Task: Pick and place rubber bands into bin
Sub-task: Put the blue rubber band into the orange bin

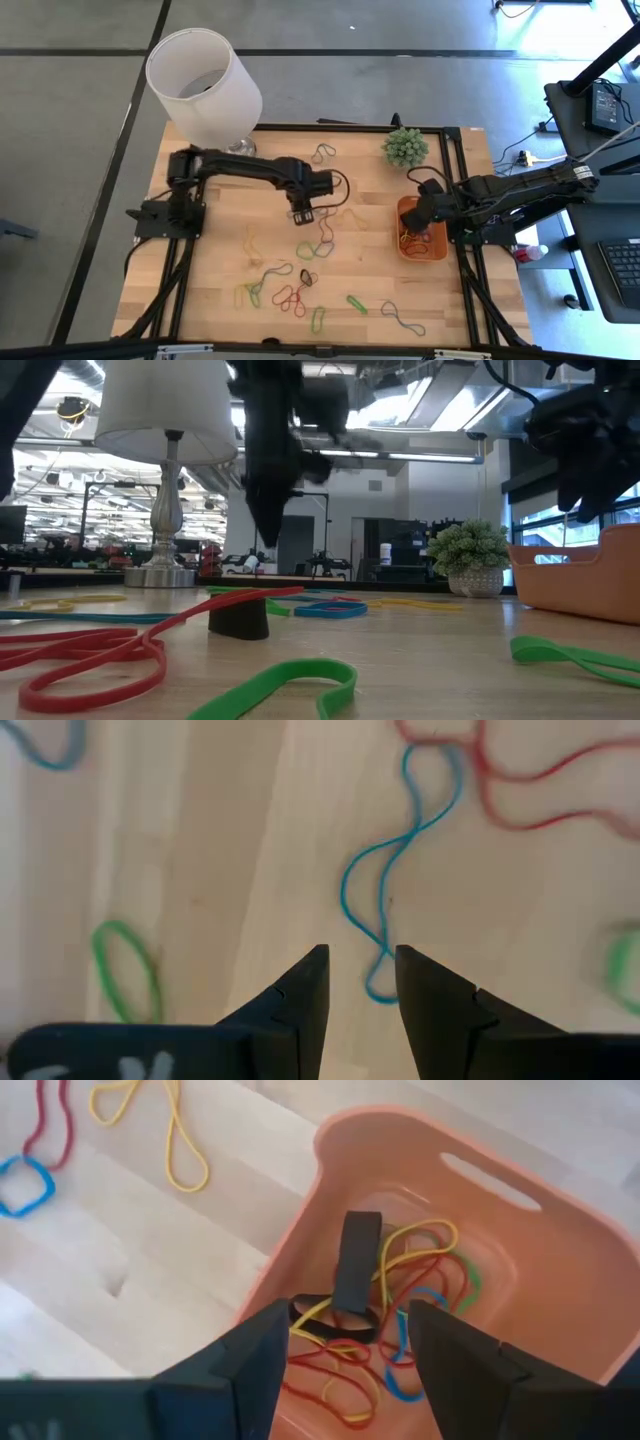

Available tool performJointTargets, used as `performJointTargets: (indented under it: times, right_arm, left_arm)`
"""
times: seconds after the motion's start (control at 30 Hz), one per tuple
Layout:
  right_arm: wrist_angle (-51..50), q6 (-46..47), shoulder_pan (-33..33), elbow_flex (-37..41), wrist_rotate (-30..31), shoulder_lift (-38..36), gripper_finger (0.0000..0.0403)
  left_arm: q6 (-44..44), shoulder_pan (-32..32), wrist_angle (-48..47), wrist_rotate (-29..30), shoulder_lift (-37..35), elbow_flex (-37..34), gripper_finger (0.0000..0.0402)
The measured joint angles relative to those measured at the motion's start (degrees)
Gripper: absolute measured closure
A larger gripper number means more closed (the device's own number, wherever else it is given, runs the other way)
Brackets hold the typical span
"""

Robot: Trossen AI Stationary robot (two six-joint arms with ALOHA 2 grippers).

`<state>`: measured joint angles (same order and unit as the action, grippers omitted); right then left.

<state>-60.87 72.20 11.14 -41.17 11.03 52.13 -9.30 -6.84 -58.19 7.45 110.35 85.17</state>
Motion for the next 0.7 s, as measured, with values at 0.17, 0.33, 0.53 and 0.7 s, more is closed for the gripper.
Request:
performJointTargets:
  times: [0.17,0.33,0.53,0.7]
  right_arm:
    - [1.01,4.42,-0.02,0.0,-0.02,-0.01,0.0195]
    - [3.47,5.79,-0.02,0.0,-0.01,-0.03,0.0195]
    - [6.23,5.71,-0.04,0.0,-0.01,-0.01,0.0195]
    - [6.39,5.02,-0.04,0.0,-0.03,-0.03,0.0195]
  left_arm:
    - [1.26,-1.75,-0.35,-4.92,5.83,-0.03,0.029]
    - [4.66,-2.75,-0.38,-5.91,9.9,-0.02,0.029]
    - [10.59,-2.59,-0.85,-7.55,11.21,0.24,0.0316]
    - [8.83,-1.94,-0.46,-7.87,10.34,0.07,0.0391]
